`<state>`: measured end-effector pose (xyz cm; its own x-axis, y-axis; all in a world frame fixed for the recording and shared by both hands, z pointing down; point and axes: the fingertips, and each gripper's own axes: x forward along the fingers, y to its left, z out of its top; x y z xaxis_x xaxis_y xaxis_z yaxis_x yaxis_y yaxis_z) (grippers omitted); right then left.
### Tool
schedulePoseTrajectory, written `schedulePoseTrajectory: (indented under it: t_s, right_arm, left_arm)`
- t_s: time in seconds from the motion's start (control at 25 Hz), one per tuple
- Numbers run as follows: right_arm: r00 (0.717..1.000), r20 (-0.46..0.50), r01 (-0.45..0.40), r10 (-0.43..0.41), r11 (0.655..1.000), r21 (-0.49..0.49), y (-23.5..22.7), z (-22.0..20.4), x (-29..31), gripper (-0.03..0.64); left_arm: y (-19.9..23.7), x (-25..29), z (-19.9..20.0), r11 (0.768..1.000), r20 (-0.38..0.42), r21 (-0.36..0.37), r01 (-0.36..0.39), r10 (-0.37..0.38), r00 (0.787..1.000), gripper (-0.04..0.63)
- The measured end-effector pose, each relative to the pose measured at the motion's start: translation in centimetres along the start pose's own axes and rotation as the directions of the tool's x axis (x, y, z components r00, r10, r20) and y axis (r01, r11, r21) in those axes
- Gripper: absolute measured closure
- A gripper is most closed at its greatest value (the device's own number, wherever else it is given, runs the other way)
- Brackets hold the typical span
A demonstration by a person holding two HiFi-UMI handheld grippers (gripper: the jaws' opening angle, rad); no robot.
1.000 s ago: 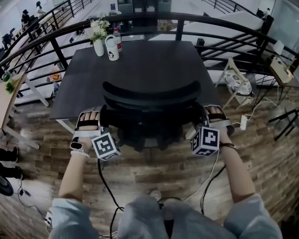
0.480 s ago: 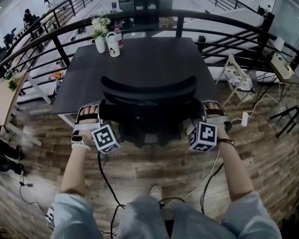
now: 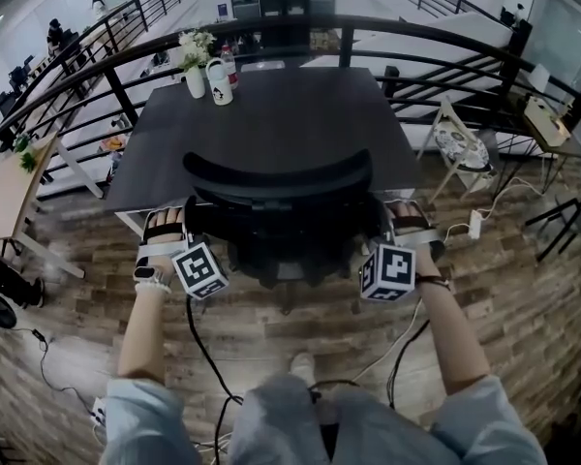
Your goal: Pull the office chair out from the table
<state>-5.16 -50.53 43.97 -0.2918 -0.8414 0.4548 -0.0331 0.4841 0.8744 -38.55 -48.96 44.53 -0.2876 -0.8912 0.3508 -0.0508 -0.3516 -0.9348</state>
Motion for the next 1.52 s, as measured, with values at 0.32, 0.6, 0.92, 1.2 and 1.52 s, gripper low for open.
schedulePoseTrajectory:
  t_s: [0.32,0.6,0.92,1.2,1.52]
  right_arm:
    - [0.999,0.036,-0.007,0.007,1.0,-0.003,2.0,0.6,-3.6,0.417]
    - [0.999,0.042,-0.007,0.007,1.0,-0.006,4.0,0.2,-7.2,0.417]
    - [1.0,0.018,-0.006,0.006,1.0,0.003,5.7,-4.2,-11.8,0.416]
    - [1.0,0.022,0.011,-0.011,1.0,0.009,8.3,-5.6,-17.4,0.416]
    - [1.0,-0.01,0.017,-0.017,1.0,0.026,11.4,-8.0,-23.7,0.413]
  left_arm:
    - [-1.6,-4.3,-0.9,1.0,-0.041,-0.015,0.002,-0.003,0.999,0.391]
    - [-3.9,-9.4,-1.1,0.999,-0.069,-0.025,0.022,-0.023,0.997,0.391]
    - [-6.7,-17.1,2.9,0.999,-0.018,-0.017,0.037,-0.037,0.999,0.391]
    - [-8.6,-22.6,4.1,0.999,-0.029,-0.015,0.032,-0.032,0.999,0.391]
    - [-11.1,-28.9,6.5,0.999,0.02,-0.016,0.045,-0.045,0.999,0.391]
